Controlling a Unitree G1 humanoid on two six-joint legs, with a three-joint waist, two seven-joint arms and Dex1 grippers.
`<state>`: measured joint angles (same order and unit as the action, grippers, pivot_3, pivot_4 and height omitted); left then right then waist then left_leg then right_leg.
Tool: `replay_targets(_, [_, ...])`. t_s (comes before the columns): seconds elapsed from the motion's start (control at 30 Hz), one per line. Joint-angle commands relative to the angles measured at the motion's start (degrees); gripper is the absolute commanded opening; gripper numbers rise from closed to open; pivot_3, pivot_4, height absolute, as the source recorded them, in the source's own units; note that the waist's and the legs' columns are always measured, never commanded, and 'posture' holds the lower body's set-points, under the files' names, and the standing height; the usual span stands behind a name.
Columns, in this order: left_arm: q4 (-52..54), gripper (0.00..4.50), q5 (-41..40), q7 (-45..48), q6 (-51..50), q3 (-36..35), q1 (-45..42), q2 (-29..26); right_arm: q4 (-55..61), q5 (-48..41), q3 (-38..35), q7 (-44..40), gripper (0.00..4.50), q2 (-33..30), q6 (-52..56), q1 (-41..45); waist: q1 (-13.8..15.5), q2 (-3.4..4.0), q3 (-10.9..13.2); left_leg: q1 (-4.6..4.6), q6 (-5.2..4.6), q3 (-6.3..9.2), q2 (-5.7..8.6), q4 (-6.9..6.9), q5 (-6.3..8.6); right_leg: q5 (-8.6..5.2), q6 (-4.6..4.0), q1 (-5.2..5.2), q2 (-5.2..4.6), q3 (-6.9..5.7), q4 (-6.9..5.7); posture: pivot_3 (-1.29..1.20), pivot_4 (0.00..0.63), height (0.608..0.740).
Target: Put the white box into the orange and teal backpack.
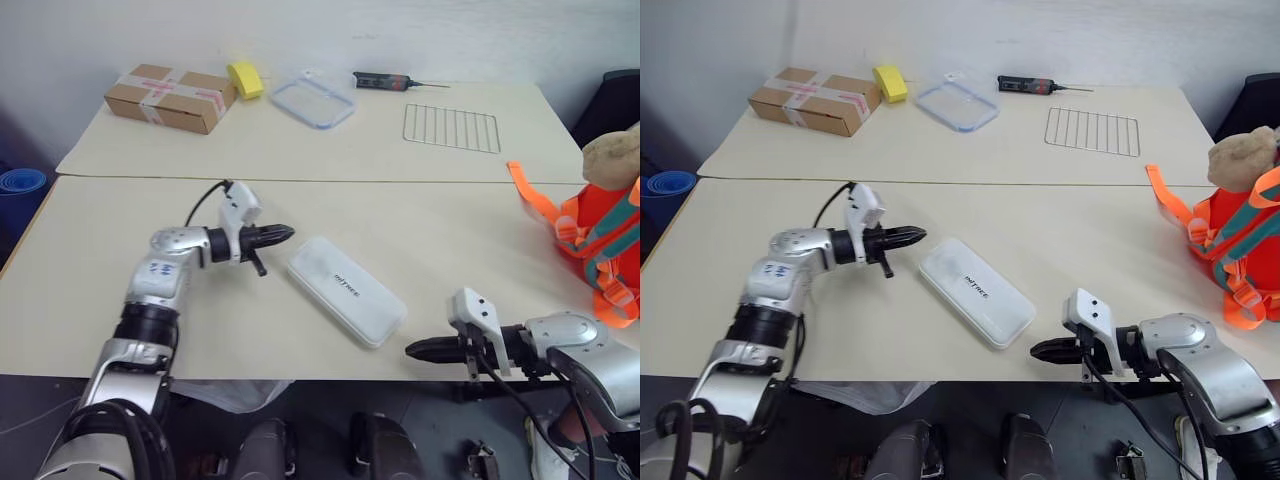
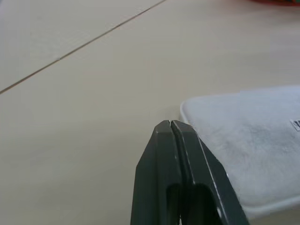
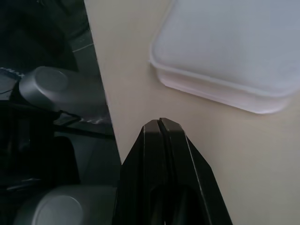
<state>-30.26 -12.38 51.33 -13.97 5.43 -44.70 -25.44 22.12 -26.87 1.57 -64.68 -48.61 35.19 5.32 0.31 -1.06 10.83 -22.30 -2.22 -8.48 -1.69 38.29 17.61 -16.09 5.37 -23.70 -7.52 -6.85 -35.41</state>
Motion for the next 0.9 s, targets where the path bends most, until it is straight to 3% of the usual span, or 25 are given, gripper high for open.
replay_targets(0.03, [-5.3,0.02,2.1,2.0,5.7,0.9,-2.7,1.8,0.8,1.0,0.9,4.2,0.00,3.1,-1.4,1.8,-0.2,0.00,0.0,0.00,0.01,0.00,0.00,-0.01,0.00,0.00,0.00,-0.01,0.00,-0.02,0.00,0.00,0.150,0.740])
replay_targets(0.2, [-7.1,0.02,2.2,7.5,5.8,1.8,-3.2,2.3,-1.4,4.0,1.7,6.7,0.00,4.9,-3.8,3.6,-0.4,-0.04,0.0,-0.06,0.00,0.02,0.01,0.03,-0.01,0.00,0.00,-0.03,0.01,-0.06,-0.10,0.00,0.150,0.740])
replay_targets(0.43, [7.9,0.02,-1.7,15.1,-3.5,2.1,5.3,-1.7,-4.8,5.4,0.6,6.4,0.00,4.5,-6.5,5.5,-0.5,-0.04,0.0,-0.02,0.00,0.04,-0.03,0.11,0.00,0.00,0.00,0.00,-0.01,-0.04,-0.12,0.00,0.150,0.740])
replay_targets(0.9, [33.0,0.02,-5.1,5.2,-18.1,-1.8,19.7,-3.0,-17.8,9.1,0.7,3.4,0.00,5.0,-14.8,14.1,-0.4,-0.06,0.0,-0.14,-0.03,0.20,-0.04,0.47,0.18,-0.01,-0.02,0.07,-0.07,0.34,-0.11,0.00,0.150,0.740])
